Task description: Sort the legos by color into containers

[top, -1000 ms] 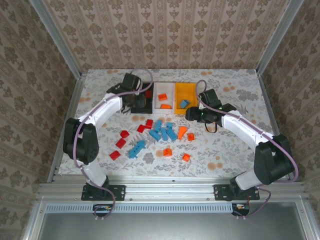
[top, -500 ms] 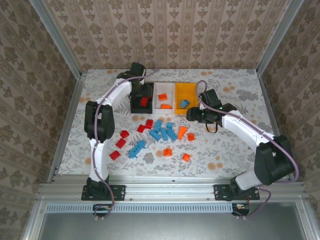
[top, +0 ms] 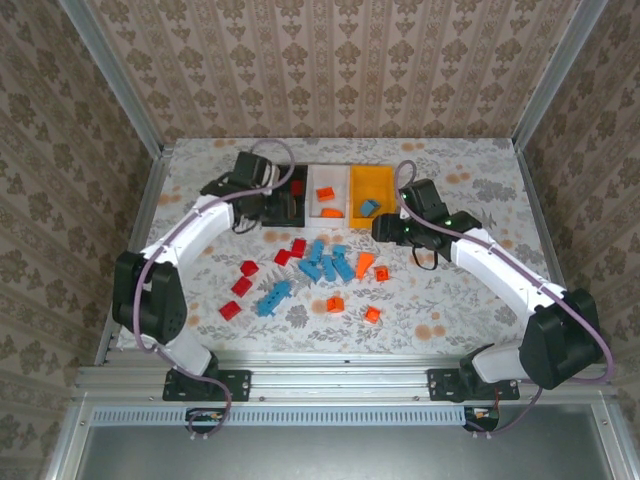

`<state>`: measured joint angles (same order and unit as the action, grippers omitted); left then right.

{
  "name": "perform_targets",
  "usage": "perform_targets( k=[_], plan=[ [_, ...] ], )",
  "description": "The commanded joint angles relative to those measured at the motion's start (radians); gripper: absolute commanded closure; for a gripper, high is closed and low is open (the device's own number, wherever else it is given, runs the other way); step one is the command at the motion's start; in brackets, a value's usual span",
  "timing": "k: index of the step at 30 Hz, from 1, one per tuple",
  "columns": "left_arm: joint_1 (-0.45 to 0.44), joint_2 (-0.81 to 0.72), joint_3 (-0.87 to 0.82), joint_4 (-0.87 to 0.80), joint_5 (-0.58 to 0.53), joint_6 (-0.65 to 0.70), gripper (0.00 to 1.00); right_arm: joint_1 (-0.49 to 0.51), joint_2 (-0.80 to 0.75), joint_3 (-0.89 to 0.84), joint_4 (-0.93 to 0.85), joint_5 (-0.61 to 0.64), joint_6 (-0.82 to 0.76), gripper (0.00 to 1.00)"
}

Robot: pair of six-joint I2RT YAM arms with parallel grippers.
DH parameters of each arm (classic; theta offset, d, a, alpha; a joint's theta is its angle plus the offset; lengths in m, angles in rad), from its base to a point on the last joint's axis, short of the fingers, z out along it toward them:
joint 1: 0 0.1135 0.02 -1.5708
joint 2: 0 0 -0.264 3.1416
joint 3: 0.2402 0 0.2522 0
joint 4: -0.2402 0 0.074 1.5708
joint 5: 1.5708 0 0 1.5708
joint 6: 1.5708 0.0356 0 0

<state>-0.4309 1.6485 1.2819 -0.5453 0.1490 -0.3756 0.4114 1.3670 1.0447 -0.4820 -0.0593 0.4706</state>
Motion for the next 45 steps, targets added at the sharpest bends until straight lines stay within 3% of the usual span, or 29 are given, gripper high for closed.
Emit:
perform_targets(
  k=[1, 10, 27, 37, 45],
  plan=[
    [-0.066, 0.047, -0.066, 0.065, 0.066, -0.032, 0.43, 0.007, -0.022, -0.025, -0.035, 0.023, 0.006, 0.34],
    [-0.135, 0.187, -0.002, 0.054, -0.092, -0.072, 0.45, 0.006, -0.095, -0.079, -0.049, 0.047, 0.011, 0.33],
    [-0.15, 0.291, -0.003, 0.06, -0.126, -0.072, 0.58, 0.007, -0.07, -0.081, -0.032, 0.033, 0.031, 0.33],
    [-0.182, 0.256, 0.006, 0.003, -0.168, -0.034, 0.43, 0.006, -0.078, -0.089, -0.031, 0.045, 0.032, 0.33],
    [-0.189, 0.279, 0.012, -0.015, -0.203, -0.028, 0.44, 0.007, -0.075, -0.099, -0.015, 0.037, 0.043, 0.33]
  ],
)
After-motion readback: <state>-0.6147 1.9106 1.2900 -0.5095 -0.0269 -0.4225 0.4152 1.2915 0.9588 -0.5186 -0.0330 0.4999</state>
